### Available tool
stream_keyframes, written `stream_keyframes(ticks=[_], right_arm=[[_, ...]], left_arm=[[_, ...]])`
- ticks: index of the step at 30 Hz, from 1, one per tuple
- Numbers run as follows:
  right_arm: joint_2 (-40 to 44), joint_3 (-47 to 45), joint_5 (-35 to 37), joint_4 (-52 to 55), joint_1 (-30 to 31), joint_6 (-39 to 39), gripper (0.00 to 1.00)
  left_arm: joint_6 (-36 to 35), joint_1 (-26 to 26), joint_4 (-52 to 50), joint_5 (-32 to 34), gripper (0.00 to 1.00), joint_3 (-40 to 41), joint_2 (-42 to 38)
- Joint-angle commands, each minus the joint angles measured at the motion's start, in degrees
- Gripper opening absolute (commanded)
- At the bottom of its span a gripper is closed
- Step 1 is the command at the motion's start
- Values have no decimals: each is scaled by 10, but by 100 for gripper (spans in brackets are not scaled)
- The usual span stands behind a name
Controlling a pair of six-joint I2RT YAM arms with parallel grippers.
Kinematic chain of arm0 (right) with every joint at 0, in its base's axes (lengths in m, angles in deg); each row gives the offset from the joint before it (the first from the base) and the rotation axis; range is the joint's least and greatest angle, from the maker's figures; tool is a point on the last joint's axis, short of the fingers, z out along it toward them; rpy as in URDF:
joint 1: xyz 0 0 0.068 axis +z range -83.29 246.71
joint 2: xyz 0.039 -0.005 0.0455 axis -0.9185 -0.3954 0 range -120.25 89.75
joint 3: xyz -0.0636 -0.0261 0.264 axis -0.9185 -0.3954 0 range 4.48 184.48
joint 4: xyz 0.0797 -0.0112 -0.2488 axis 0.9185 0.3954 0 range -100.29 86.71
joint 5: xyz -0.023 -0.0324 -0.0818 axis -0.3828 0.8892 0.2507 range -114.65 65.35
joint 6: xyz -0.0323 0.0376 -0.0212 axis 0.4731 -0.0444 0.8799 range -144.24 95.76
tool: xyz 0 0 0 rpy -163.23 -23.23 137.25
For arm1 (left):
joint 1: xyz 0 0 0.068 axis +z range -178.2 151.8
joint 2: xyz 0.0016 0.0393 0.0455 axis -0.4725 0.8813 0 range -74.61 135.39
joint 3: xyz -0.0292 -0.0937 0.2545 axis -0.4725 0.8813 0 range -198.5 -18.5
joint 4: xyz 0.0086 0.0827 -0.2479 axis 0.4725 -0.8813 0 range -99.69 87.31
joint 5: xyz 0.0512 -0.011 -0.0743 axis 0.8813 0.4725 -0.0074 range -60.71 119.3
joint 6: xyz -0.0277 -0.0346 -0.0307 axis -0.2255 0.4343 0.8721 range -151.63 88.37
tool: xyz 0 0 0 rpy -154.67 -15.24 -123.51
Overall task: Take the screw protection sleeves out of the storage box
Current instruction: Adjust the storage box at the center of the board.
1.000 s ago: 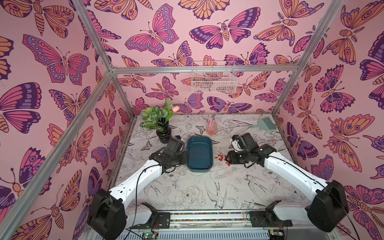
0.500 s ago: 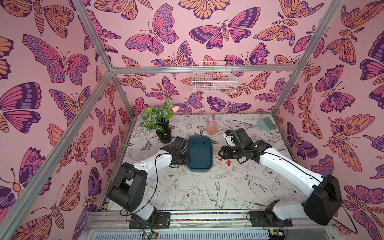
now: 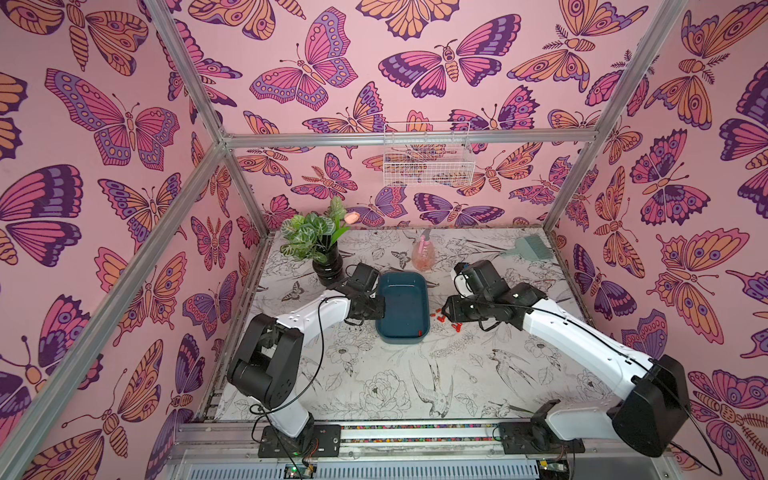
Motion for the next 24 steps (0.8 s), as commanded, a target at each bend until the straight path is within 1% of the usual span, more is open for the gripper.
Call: stream_keyframes(ticks=[1, 5, 8, 12, 18, 21, 24], right_arm=[[15, -10, 10, 16, 3, 8, 42], [18, -11, 14, 24, 3, 13, 42], [20, -11, 20, 31, 4, 15, 42], [21, -12, 20, 31, 3, 14, 42], [21, -13, 14, 29, 3, 13, 42], [19, -15, 6, 27, 3, 11, 42], [25, -24, 2, 24, 4, 7, 42]], left_arm=[[-17, 5, -27, 5, 16, -19, 19], [-22, 6, -39, 8, 10, -29, 26], [-28, 6, -58, 13, 1, -42, 30], [-49, 6, -125, 28, 0, -78, 35], [-72, 7, -270, 56, 0, -168, 40], [-84, 8, -339, 44, 0, -216, 53], [-91, 11, -391, 9, 0, -254, 63]])
